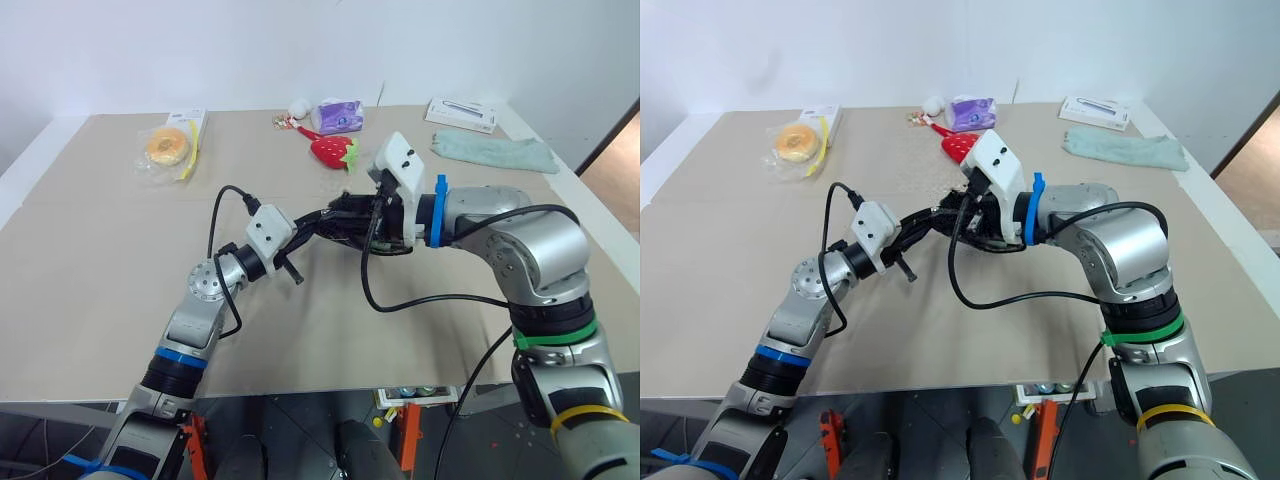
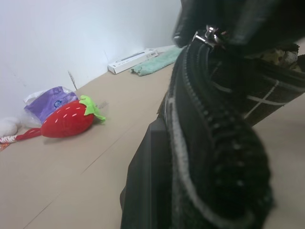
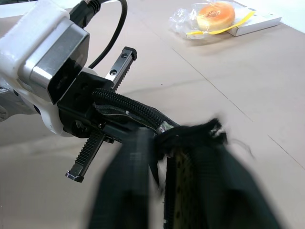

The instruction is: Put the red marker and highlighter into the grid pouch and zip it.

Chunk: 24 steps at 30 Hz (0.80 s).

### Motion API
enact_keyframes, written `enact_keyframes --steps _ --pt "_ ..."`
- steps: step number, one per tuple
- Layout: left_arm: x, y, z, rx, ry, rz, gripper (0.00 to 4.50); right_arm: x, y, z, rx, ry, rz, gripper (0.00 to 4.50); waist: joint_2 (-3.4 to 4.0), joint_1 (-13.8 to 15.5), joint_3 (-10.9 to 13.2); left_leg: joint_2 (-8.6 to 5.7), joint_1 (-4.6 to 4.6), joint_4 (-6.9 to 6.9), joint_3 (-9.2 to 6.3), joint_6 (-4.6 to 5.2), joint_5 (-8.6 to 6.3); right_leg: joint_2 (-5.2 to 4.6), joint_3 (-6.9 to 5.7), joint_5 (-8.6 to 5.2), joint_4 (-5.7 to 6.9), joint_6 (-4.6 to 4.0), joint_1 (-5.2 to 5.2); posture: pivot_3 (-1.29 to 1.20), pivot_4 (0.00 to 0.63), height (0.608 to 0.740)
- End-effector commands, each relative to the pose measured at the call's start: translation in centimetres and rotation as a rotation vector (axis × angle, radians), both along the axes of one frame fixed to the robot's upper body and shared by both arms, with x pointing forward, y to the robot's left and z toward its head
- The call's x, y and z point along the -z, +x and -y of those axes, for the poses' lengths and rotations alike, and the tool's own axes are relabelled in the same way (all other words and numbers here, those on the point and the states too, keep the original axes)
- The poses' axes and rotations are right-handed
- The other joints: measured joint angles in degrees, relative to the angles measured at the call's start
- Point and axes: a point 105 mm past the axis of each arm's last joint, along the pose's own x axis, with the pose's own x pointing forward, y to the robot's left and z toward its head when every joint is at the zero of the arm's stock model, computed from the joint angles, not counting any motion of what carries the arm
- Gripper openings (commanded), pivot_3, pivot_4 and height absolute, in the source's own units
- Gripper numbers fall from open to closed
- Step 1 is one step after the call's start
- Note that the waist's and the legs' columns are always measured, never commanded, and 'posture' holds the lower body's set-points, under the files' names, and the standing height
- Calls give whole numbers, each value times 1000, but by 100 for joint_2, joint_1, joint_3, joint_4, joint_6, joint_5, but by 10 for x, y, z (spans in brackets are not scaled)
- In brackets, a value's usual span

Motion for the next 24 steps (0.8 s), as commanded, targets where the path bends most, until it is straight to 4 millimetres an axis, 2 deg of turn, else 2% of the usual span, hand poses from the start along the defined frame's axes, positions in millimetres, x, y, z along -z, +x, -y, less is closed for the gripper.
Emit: enact_keyframes --steps 1,24 --pt "-20 -5 2 12 -15 81 0 -17 -4 -2 -19 25 61 44 0 0 0 0 0 0 0 0 0 0 0 0 0 0 0 0 150 740" --pt "-20 -5 2 11 -15 81 0 -17 -4 -2 -19 25 61 44 0 0 0 0 0 0 0 0 0 0 0 0 0 1 0 0 150 740"
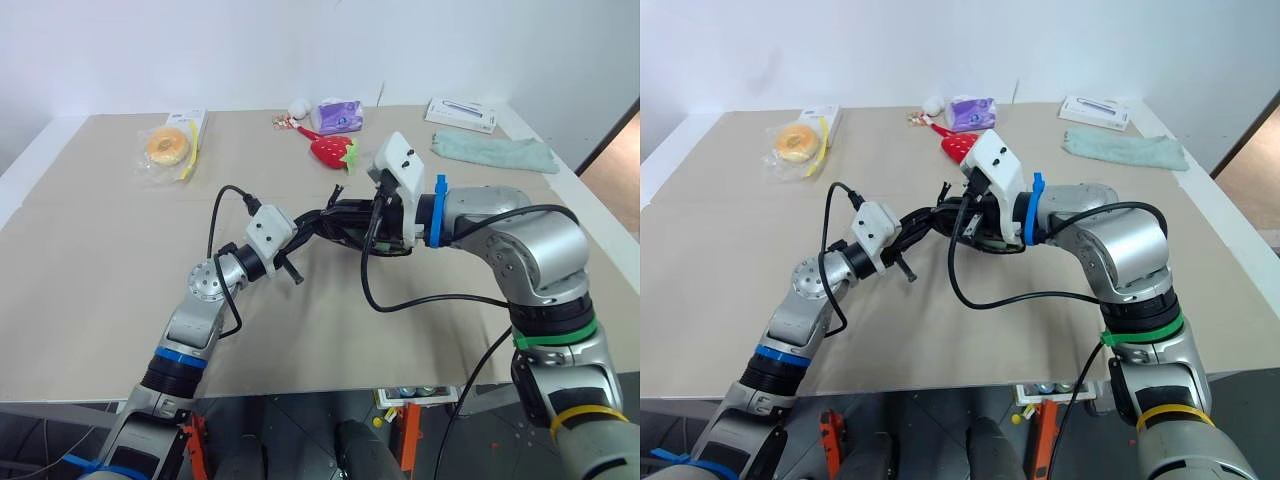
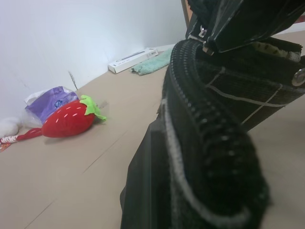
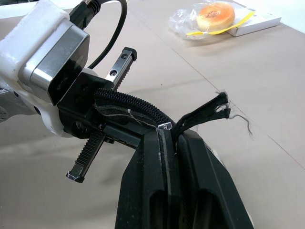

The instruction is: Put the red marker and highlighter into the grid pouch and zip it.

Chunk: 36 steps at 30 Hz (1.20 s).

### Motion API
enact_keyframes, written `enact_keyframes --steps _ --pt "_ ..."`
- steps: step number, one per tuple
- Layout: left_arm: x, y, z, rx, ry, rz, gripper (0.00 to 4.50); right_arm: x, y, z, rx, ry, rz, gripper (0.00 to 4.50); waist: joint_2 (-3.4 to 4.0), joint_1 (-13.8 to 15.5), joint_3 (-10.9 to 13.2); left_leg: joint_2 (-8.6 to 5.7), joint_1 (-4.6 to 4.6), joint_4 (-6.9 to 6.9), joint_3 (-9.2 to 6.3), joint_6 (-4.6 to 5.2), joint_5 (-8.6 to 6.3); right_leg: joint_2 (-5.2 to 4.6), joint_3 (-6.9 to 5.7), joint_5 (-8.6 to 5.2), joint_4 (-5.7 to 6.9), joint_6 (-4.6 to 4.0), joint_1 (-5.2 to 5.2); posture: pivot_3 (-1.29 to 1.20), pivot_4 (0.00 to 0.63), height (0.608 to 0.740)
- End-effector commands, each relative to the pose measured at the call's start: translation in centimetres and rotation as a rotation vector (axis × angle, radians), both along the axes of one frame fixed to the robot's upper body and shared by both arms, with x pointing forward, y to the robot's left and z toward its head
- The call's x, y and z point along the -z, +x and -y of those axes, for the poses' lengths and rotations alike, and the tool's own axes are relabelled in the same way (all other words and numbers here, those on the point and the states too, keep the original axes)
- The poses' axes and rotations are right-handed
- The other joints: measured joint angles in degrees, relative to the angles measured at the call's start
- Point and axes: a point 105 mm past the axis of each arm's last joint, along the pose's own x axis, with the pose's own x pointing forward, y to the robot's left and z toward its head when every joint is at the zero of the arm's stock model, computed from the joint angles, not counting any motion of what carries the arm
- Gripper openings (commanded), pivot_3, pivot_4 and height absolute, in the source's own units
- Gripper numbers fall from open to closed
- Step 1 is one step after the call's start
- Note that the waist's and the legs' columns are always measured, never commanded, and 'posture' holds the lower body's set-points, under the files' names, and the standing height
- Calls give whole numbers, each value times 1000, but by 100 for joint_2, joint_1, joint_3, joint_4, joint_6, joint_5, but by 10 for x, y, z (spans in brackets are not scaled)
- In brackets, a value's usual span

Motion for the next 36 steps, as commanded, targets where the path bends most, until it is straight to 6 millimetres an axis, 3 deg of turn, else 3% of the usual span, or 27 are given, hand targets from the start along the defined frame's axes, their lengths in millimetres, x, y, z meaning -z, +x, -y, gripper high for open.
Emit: enact_keyframes --steps 1,2,4,8,16,23,28,35,36 --pt "-20 -5 2 13 -19 79 0 -17 -4 -2 -18 25 62 44 0 0 0 0 0 0 0 0 0 0 0 0 0 0 0 0 150 740" --pt "-19 -4 2 13 -22 75 0 -19 -2 22 18 10 84 433 0 2 0 0 0 0 0 0 0 0 0 0 0 0 0 0 150 740" --pt "-18 -4 2 13 -24 71 0 -23 -8 46 28 1 94 1234 -2 74 1 -2 -5 0 -2 0 0 -2 -2 -1 -2 2 -1 0 150 740" --pt "-18 -4 2 13 -22 72 0 -29 -8 48 29 38 98 3203 -3 96 2 -4 -10 0 0 5 -3 -5 -1 -1 -17 3 -1 0 150 740" --pt "-18 -4 1 10 -20 70 0 -28 -12 42 12 49 38 3203 -3 96 2 3 -7 -1 -1 6 -4 2 -1 1 -16 -1 -1 0 150 740" --pt "-19 -4 3 16 -20 73 0 -24 -14 23 -23 34 53 3203 -3 107 2 3 -8 -2 -1 6 -4 3 -2 0 -16 -1 -2 0 150 740" --pt "-18 -5 3 21 -17 73 0 -18 -6 3 -18 32 63 3203 -3 101 2 4 -7 -2 -1 6 -4 5 -3 0 -16 -1 -2 0 150 740" --pt "-18 -5 2 14 -15 75 0 -13 1 -3 -15 29 58 3203 -3 137 2 2 -11 -2 -2 5 -3 0 -5 0 -16 0 -2 0 150 740" --pt "-18 -5 2 13 -15 76 0 -14 1 -3 -14 32 60 2671 -3 137 2 2 -11 -2 -2 5 -3 0 -5 0 -16 -1 -2 0 150 740"
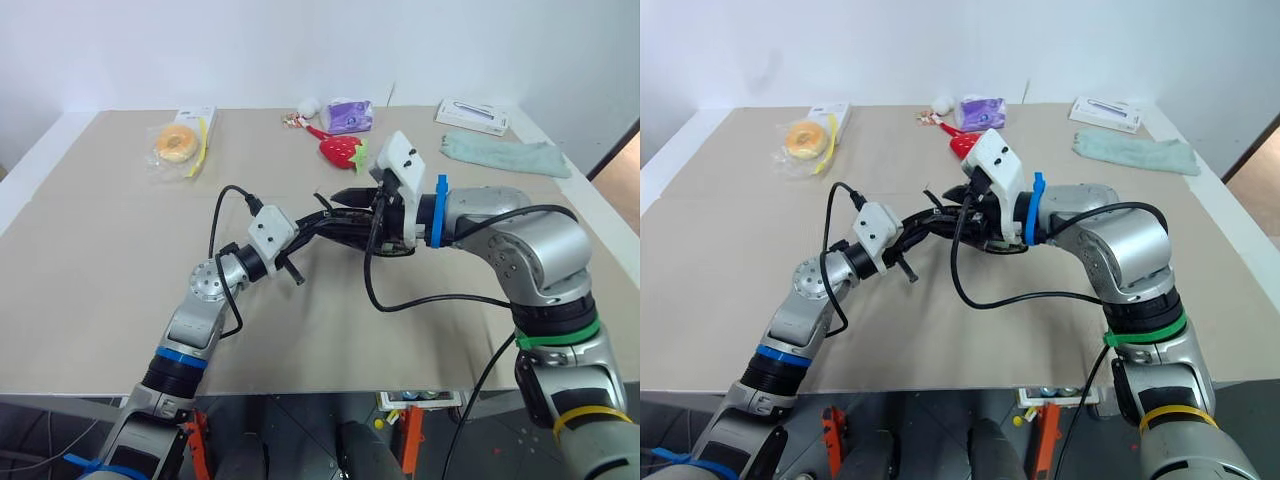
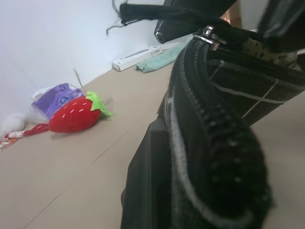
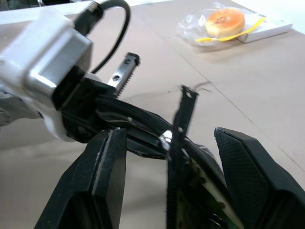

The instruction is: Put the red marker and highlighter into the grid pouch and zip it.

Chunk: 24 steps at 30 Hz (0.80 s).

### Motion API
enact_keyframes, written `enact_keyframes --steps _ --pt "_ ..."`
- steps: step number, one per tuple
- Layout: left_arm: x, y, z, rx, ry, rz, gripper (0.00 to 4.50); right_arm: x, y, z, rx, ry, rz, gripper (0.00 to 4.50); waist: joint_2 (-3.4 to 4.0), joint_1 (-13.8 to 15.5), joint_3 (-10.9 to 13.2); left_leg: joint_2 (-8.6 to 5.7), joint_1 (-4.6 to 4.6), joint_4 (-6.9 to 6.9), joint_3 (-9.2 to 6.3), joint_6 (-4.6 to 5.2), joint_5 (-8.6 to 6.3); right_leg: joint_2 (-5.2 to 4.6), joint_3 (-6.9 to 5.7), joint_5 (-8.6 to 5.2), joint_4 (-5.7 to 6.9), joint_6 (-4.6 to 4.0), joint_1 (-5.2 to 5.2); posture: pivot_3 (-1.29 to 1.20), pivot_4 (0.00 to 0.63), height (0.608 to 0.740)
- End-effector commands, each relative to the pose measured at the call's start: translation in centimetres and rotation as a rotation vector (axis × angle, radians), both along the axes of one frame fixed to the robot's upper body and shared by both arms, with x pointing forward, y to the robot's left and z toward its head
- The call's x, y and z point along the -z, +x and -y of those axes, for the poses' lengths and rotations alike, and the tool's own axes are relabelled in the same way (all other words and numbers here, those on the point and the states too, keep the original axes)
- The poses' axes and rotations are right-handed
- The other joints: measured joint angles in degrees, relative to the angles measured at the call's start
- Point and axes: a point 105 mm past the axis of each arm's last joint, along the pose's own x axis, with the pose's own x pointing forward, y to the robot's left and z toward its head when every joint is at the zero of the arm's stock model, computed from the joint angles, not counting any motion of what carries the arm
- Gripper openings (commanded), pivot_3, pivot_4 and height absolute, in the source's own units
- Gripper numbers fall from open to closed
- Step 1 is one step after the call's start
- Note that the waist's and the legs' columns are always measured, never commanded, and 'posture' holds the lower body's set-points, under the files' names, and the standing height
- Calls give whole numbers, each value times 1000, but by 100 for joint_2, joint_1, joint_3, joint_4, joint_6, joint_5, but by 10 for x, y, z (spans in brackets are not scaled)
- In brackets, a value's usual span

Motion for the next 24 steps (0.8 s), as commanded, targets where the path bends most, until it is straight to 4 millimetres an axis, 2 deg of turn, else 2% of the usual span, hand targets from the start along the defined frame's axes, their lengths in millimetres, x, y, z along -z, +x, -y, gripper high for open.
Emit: enact_keyframes --steps 1,3,4,5,6,23,24 --pt "-18 -4 0 5 -20 72 0 -16 -1 -3 -12 22 61 2330 0 0 0 0 0 0 0 0 0 0 0 0 0 0 0 0 150 740" --pt "-18 -4 0 4 -19 72 0 -17 -1 -3 -12 25 63 1297 0 -1 0 1 0 0 0 0 0 1 0 0 0 0 0 0 150 740" --pt "-18 -4 0 4 -18 72 0 -17 0 -3 -11 25 63 919 0 -3 0 1 0 0 0 0 0 1 0 0 0 0 0 0 150 740" --pt "-18 -4 0 5 -18 73 0 -17 0 -3 -12 25 61 283 0 -3 0 1 0 0 0 0 0 1 0 0 0 0 0 0 150 740" --pt "-18 -4 1 6 -18 73 0 -17 -1 -2 -12 24 60 67 0 -3 0 1 0 0 0 0 0 1 0 0 0 -1 0 0 150 740" --pt "-18 -4 2 9 -18 73 0 -25 -8 5 -40 48 87 67 0 -4 0 2 1 0 -1 0 0 2 -1 0 0 -1 0 0 150 740" --pt "-18 -4 2 9 -18 73 0 -26 -8 4 -43 50 85 953 0 -4 0 2 1 0 -1 0 0 2 -1 1 0 -1 0 0 150 740"
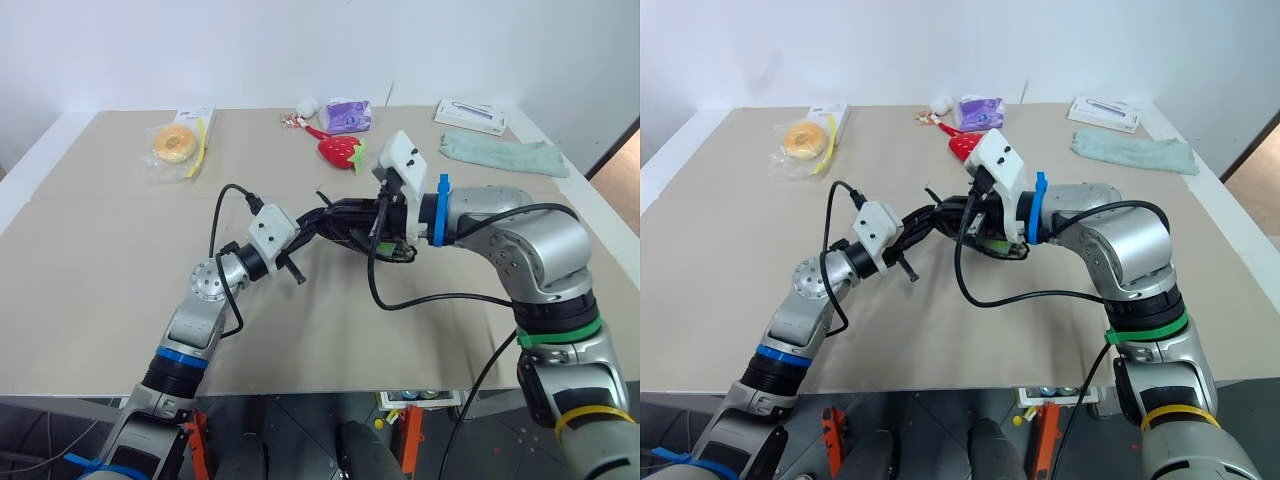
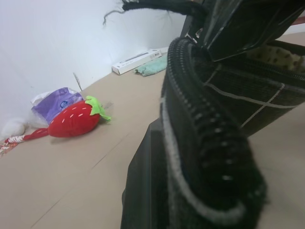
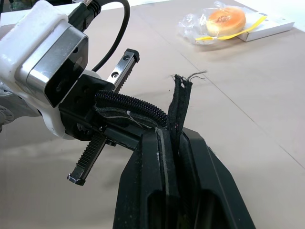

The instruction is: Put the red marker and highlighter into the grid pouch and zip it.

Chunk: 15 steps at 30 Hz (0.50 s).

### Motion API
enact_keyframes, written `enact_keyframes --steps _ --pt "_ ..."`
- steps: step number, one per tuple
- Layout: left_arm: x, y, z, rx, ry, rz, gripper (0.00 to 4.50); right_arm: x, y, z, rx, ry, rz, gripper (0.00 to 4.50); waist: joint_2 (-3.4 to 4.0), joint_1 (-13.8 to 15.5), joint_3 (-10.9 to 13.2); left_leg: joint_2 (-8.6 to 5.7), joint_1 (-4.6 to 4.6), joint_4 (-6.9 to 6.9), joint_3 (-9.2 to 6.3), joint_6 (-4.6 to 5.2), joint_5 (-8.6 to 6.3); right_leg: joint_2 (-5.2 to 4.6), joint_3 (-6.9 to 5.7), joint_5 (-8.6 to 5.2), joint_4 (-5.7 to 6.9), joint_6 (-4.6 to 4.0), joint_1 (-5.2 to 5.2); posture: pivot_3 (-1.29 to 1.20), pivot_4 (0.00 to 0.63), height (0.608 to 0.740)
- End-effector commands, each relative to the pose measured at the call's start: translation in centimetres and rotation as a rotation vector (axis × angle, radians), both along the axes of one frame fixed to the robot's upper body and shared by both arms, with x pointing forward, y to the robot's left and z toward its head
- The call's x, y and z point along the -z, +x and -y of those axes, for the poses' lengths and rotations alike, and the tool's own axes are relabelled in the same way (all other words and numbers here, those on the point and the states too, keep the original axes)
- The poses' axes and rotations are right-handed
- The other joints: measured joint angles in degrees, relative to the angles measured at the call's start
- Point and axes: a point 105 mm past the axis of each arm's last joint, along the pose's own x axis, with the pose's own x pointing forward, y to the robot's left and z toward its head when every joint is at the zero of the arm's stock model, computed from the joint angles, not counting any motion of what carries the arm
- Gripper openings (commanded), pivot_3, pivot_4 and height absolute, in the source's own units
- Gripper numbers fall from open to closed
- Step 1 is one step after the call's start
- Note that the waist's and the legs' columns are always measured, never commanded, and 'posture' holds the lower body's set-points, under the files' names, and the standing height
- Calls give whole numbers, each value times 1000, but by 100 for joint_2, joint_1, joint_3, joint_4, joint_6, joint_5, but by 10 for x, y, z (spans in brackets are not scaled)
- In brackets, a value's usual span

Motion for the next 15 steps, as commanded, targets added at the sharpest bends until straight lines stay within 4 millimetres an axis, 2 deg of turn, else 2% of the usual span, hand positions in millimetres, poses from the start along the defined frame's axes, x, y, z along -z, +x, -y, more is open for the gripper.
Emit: enact_keyframes --steps 1,2,4,7,15 --pt "-15 -3 0 4 -14 60 0 -24 -7 2 -22 46 90 1323 0 2 0 0 0 0 0 0 0 0 0 0 0 0 0 0 150 740" --pt "-15 -3 0 4 -14 60 0 -25 -6 2 -20 48 91 2004 0 2 0 0 0 0 0 0 0 -1 0 0 0 0 0 0 150 740" --pt "-14 -3 0 3 -14 59 0 -25 -6 2 -20 49 91 2797 0 2 0 -1 0 0 0 0 0 -1 0 0 0 0 0 0 150 740" --pt "-14 -3 0 3 -14 59 0 -26 -4 3 4 57 94 4415 0 1 0 0 0 0 0 0 0 -1 0 0 0 0 0 0 150 740" --pt "-14 -3 0 0 -15 58 0 -24 -5 2 -6 41 63 4415 0 2 0 0 0 0 0 0 0 -1 0 0 0 0 0 0 150 740"
